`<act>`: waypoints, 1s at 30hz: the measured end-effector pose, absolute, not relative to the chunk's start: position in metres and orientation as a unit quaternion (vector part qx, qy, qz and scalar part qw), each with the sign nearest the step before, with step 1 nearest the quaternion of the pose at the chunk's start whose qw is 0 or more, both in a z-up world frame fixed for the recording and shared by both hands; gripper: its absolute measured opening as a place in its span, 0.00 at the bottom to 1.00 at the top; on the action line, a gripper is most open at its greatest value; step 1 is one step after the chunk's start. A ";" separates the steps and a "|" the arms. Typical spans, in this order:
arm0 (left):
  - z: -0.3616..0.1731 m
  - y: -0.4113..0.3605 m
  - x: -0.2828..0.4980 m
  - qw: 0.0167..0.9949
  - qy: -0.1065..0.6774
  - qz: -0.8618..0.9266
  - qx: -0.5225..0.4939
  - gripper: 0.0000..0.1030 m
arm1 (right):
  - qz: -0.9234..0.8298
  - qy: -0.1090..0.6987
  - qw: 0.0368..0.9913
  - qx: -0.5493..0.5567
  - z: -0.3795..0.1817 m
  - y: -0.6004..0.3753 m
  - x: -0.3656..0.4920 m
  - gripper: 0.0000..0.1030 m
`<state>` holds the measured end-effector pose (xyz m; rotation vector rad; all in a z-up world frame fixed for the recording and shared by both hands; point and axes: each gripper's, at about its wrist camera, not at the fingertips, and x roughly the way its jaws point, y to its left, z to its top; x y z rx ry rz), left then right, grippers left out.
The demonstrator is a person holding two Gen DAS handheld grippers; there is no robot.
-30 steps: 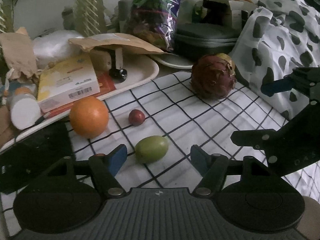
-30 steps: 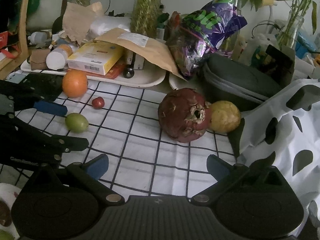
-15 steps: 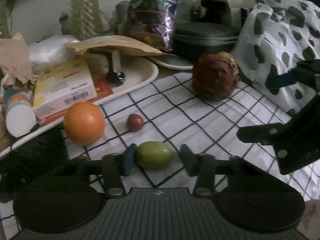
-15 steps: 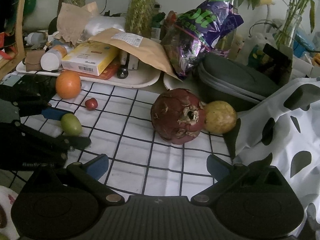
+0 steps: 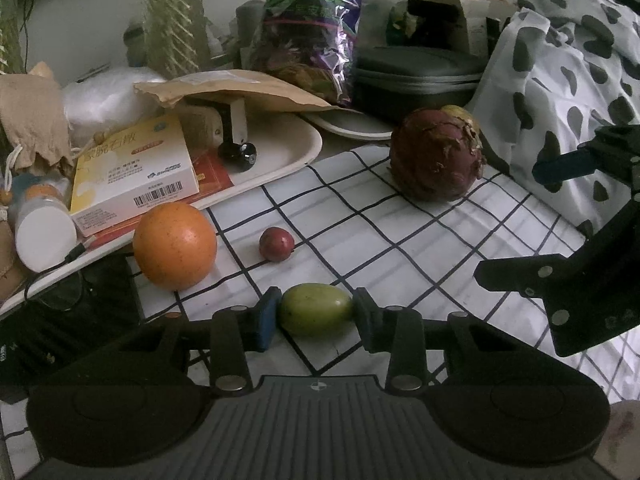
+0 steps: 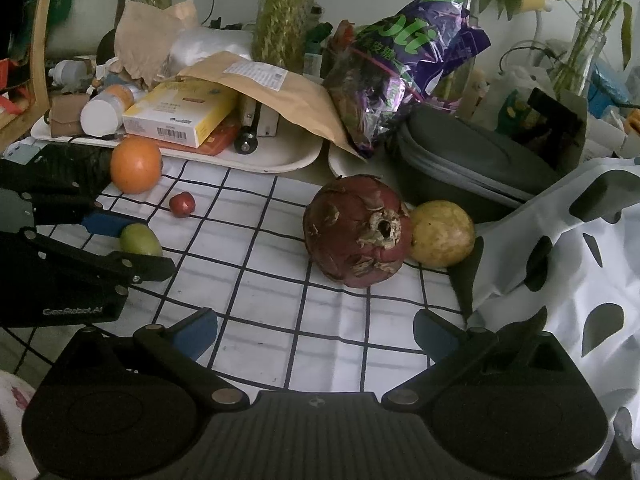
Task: Organize fruits
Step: 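Grasp the dark red pomegranate with the right gripper while the left gripper holds the green fruit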
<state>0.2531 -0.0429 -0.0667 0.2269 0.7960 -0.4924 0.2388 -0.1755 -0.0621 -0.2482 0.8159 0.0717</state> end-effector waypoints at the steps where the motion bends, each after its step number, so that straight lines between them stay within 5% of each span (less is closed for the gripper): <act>1: -0.066 -0.043 0.253 0.886 0.384 -0.238 0.108 0.36 | 0.034 0.395 0.910 -0.121 -0.062 -0.176 0.239 1.00; 30: -0.031 -0.032 0.256 0.901 0.353 -0.237 0.086 0.36 | 0.001 0.296 0.936 -0.190 -0.084 -0.172 0.292 0.98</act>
